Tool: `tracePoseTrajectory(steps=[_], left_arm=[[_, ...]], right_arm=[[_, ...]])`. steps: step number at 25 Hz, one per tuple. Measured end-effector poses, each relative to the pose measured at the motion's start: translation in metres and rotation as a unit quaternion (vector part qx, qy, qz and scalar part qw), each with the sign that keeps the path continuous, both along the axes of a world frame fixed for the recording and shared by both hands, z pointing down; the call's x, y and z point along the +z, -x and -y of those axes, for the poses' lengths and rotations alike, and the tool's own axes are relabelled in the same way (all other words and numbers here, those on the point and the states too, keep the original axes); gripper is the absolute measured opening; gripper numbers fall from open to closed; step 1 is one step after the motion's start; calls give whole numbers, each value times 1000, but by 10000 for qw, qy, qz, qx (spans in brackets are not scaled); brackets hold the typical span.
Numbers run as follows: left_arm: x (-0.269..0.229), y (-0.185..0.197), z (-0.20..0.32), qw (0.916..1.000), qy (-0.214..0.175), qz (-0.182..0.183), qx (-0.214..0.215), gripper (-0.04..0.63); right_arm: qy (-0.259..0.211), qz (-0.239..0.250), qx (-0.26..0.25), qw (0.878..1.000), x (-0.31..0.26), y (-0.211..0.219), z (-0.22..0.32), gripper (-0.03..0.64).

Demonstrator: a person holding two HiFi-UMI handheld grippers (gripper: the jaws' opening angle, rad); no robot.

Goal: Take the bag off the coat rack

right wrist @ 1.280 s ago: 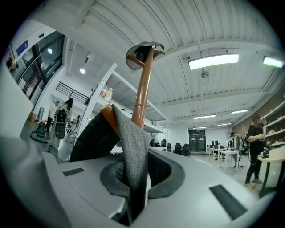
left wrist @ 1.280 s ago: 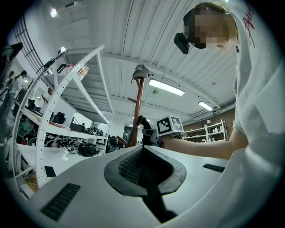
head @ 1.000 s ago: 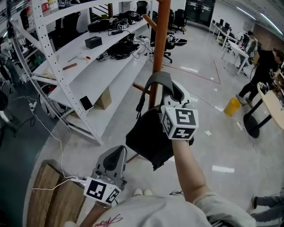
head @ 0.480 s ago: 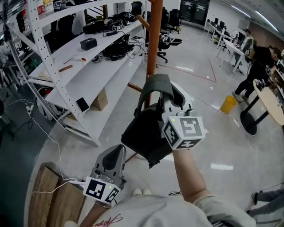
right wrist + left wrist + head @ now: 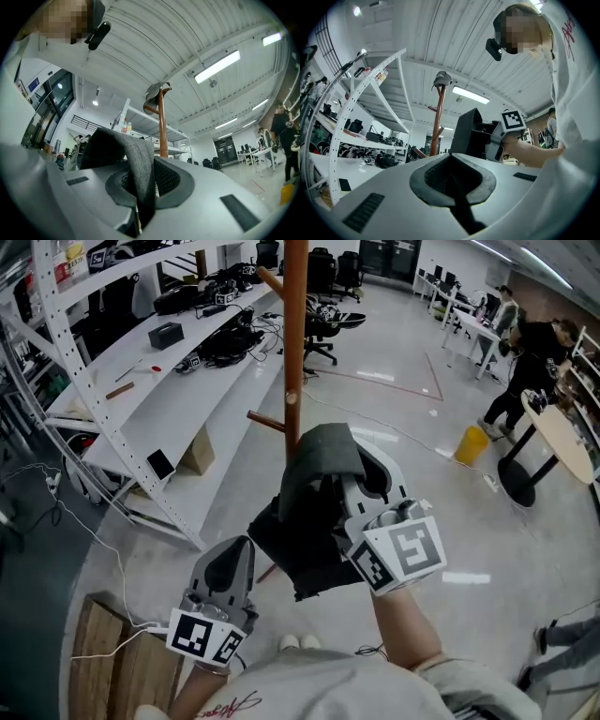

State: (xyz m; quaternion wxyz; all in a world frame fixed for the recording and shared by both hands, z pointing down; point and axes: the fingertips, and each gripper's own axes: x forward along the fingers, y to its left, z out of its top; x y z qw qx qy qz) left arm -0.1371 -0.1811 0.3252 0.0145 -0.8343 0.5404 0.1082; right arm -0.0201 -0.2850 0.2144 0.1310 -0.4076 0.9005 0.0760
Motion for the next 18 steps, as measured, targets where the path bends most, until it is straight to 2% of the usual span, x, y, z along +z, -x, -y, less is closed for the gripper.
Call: tracePoseTrajectory(steps=[8, 18], left_arm=[[-8, -7, 6, 9999, -84, -5, 141, 20], [-5, -25, 12, 9992, -62, 37, 389, 20]], right_arm=[[155, -112, -179, 9997, 15, -18, -33, 35], [580, -259, -502, 9967, 66, -36, -61, 35]])
